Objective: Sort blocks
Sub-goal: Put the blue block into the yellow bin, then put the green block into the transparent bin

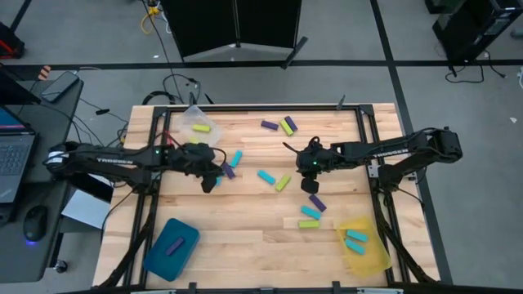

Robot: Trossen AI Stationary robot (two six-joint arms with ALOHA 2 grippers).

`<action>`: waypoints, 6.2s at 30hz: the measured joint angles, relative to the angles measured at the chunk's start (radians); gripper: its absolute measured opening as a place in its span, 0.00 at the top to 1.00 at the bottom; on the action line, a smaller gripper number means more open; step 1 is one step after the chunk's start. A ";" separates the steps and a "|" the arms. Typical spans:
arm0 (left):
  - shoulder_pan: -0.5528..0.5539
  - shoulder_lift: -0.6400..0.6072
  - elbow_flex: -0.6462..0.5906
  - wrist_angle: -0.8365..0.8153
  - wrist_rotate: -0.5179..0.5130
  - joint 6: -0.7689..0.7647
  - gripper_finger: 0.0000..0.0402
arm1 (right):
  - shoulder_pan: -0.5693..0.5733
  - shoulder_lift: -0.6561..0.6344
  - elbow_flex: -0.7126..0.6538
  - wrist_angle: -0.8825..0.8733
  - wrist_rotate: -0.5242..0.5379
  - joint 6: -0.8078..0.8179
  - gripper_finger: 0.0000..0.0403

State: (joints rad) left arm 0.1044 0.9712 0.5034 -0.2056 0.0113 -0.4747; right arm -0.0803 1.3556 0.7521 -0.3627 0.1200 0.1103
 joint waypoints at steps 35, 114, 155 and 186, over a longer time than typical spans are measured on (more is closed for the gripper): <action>-0.068 0.389 0.006 -0.172 -0.209 -0.352 0.50 | 0.000 0.000 0.001 0.038 0.001 -0.035 0.73; 0.114 0.810 0.356 1.077 0.840 -0.122 0.51 | 0.094 -0.080 0.067 0.443 -0.393 -0.169 0.82; 0.248 0.809 0.355 1.165 0.802 0.123 0.38 | 0.786 -0.114 -0.062 -0.425 -0.656 1.027 0.82; 0.276 0.767 0.354 1.211 0.784 0.243 0.45 | 0.575 -0.114 0.036 -0.528 -0.565 0.783 0.76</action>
State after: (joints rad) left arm 0.3805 1.7385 0.8577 1.0054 0.7954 -0.2313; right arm 0.4947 1.2411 0.7878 -0.8912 -0.4449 0.8937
